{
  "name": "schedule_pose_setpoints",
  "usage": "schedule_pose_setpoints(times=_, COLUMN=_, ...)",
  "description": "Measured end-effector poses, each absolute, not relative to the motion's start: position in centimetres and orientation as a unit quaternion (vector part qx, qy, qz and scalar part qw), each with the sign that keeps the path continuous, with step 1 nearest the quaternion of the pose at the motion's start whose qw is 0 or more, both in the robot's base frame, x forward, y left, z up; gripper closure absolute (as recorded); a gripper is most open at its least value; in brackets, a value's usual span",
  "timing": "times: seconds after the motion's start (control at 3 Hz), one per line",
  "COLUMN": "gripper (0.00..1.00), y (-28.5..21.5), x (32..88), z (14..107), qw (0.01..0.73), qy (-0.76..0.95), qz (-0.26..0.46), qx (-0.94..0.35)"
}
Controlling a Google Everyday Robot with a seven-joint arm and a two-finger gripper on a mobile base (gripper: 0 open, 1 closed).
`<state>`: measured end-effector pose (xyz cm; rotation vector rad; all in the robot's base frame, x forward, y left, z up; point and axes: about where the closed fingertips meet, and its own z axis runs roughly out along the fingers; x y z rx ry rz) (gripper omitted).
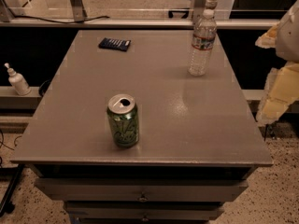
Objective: Pick water bottle
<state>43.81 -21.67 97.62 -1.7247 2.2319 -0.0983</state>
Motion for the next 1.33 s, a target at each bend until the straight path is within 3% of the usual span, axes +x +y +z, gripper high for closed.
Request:
schedule_pose_setpoints(times=0.67, gripper=0.00, y=-21.3, x=46.5, z=97.2, qw=0.187, qy=0.778, qz=-0.020, qx=-0.599)
schedule_pose_setpoints(times=1.33, gripper=0.00, y=-20.1, x=55.6, z=95.5, qw=0.265, qy=0.778, qz=0.009, qx=-0.570)
